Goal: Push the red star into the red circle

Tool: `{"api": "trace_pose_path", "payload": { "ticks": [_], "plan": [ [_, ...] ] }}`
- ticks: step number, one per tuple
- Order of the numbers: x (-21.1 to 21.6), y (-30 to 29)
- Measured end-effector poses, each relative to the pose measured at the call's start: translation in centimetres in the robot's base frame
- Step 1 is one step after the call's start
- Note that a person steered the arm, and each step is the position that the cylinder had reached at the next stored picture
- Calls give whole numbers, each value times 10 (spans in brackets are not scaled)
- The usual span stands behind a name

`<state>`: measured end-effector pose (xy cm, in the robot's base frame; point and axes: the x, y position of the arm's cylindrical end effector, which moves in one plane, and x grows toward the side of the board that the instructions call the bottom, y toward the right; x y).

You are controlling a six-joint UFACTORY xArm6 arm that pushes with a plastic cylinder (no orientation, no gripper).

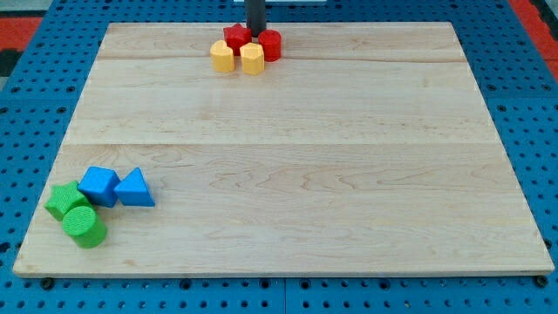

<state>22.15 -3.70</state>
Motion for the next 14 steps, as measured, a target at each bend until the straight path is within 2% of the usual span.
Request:
{"api": "trace_pose_path", "payload": {
  "ticks": [1, 3, 4, 5, 7, 8, 9, 10, 11, 12, 14],
  "plan": [
    [-13, 14],
    [25, 61],
    [6, 100],
    [-29, 98],
    [-24, 10],
    [8, 77],
    [17, 95],
    [-6, 90],
    [-6, 26],
    [-8, -2],
    [19, 57]
  ]
}}
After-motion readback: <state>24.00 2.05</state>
